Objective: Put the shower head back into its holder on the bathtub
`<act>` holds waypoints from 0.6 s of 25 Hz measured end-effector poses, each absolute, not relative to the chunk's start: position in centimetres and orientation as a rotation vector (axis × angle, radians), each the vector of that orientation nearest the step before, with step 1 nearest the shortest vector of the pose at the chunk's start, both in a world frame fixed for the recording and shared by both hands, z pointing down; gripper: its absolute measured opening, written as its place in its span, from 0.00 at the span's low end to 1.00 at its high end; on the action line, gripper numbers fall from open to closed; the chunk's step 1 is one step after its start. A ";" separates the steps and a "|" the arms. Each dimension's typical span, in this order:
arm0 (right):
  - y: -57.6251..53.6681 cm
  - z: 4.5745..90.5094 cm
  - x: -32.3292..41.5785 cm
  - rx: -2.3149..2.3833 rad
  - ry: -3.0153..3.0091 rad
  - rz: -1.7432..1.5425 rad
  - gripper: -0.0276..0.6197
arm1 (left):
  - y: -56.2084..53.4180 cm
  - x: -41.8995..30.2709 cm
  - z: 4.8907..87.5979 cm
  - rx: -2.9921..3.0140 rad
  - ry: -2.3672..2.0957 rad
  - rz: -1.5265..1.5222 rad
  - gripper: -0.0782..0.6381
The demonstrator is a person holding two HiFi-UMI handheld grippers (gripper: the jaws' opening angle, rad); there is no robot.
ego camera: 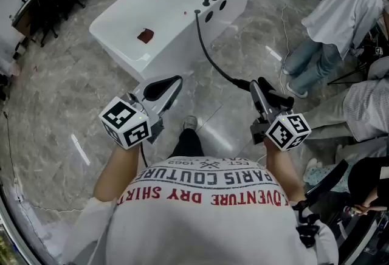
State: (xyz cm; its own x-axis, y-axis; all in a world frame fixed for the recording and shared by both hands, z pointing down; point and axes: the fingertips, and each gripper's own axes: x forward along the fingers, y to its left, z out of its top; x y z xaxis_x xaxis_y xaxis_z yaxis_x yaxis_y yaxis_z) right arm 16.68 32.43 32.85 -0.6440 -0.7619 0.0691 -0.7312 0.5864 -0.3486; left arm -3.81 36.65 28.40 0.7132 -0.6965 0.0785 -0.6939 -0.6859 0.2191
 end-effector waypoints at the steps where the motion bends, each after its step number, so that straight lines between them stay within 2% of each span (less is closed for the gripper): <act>1: 32.1 32.7 17.0 -1.288 2.706 -0.552 0.25 | 36.2 -3.9 28.1 2.683 -1.112 -0.026 0.11; 7: 30.7 31.1 18.4 -1.316 2.665 -0.551 0.25 | 35.2 -4.5 27.3 2.660 -1.085 -0.012 0.11; 15: 26.7 29.4 18.8 -1.298 2.602 -0.527 0.24 | 30.5 -3.4 30.2 2.671 -1.034 0.086 0.11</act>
